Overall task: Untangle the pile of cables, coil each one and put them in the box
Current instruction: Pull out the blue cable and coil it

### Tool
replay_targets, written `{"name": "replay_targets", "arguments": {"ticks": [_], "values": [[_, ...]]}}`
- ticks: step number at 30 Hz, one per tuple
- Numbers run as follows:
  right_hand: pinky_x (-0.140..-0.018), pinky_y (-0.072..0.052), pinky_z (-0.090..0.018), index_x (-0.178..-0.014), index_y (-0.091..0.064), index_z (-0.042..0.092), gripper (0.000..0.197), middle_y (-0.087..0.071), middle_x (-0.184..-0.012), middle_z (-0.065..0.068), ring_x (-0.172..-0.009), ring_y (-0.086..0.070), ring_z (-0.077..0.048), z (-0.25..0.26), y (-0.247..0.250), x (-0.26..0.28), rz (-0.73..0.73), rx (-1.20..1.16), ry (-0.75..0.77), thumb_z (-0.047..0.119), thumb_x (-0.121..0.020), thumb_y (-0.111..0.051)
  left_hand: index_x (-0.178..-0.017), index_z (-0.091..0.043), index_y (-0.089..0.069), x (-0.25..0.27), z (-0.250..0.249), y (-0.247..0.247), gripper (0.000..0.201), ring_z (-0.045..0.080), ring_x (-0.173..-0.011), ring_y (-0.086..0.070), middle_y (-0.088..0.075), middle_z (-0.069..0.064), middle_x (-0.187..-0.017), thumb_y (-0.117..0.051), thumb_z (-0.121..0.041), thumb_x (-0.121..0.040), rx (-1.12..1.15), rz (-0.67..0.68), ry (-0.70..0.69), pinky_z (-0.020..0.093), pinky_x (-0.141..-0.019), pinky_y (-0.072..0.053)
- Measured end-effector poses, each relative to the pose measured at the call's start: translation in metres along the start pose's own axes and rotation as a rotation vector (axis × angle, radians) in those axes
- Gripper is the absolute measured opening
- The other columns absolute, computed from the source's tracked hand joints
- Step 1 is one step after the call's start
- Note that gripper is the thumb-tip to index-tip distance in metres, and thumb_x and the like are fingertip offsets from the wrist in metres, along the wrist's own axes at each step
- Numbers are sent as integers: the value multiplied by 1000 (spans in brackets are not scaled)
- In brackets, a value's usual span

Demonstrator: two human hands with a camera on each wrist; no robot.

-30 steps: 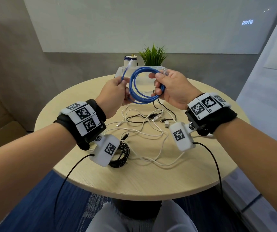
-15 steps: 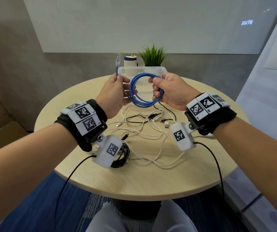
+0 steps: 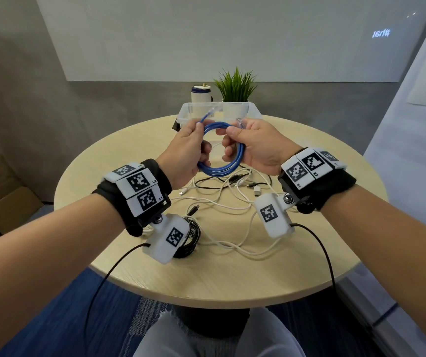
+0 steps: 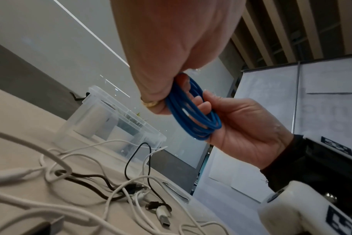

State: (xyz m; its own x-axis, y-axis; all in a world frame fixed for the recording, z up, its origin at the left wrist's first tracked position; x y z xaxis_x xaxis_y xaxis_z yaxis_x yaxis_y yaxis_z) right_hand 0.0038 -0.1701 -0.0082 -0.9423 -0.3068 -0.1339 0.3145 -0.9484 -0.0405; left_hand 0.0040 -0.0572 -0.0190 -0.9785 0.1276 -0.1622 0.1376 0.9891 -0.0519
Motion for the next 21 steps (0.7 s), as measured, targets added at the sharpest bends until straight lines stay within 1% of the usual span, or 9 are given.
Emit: {"name": "replay_targets", "arguments": {"ticks": [4,7,9,10,12,14,17,19,21], "values": [[-47,-39,-21,-110,-54,0,21,-37,-63,0,-45,-32,-6,-3,5,1,-37,47,-31,13,-102,-38,-107,-20,-54,3,1,-4,29,12,-52,-43,-50,5,-71,-25,-24,-105,9,48,34,25,-53,-45],[-50,-38,-22,-102,-52,7,18,-33,-62,2,-48,-30,-8,-4,7,3,-41,129,-41,15,-103,-36,-101,-11,-55,0,3,5,28,16,-65,-55,-55,6,-83,-27,-18,-104,-18,-56,63,28,-56,-51],[-52,-39,-24,-98,-50,9,15,-34,-61,2,-50,-31,-9,-3,9,4,-52,149,-36,15,-103,-37,-98,-10,-56,-4,7,16,28,15,-66,-54,-56,6,-82,-29,-13,-103,-96,-114,82,26,-54,-50],[-52,-39,-24,-97,-49,10,14,-34,-61,2,-49,-32,-9,-2,10,4,-58,147,-28,14,-103,-37,-102,-9,-57,-6,10,20,26,14,-63,-51,-56,7,-81,-31,-9,-102,-131,-121,98,24,-52,-50],[-52,-39,-25,-95,-48,11,13,-35,-60,2,-49,-33,-9,2,10,4,-66,136,-9,14,-102,-37,-111,-8,-56,-7,17,24,23,12,-56,-48,-59,10,-82,-35,-4,-100,-198,-96,135,21,-48,-50],[-52,-40,-24,-95,-47,12,12,-35,-61,2,-49,-34,-8,6,8,4,-55,137,4,13,-102,-37,-103,-12,-57,-6,20,23,20,12,-55,-50,-61,13,-88,-39,-3,-98,-312,-51,143,21,-50,-51],[-51,-40,-23,-95,-47,12,12,-36,-62,2,-48,-34,-8,7,6,3,-45,149,9,13,-102,-37,-88,-18,-58,-4,13,17,28,13,-69,-55,-66,2,-88,-40,1,-97,-405,33,73,23,-61,-51],[-51,-39,-23,-97,-47,11,12,-36,-62,2,-48,-34,-8,6,8,3,-53,151,2,14,-102,-37,-86,-21,-60,-4,7,16,29,10,-75,-56,-66,-5,-88,-44,2,-95,-427,57,19,23,-66,-46],[-51,-38,-23,-98,-48,11,12,-36,-62,2,-48,-33,-8,4,9,3,-62,144,-9,14,-102,-37,-88,-17,-63,-4,4,17,27,6,-73,-57,-66,-4,-86,-47,4,-94,-361,82,-4,19,-67,-49]]}}
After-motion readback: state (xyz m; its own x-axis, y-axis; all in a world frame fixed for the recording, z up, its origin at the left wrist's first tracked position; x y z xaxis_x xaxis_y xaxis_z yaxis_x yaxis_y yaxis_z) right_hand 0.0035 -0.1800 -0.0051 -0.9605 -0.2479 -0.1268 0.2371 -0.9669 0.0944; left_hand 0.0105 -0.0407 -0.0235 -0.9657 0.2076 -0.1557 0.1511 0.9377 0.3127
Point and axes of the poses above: each hand's wrist, its own x-axis away from the middle knuckle, its own y-axis out of the back of the hand, z = x × y, the point moved 8 cm from there along -x, towards the middle knuckle
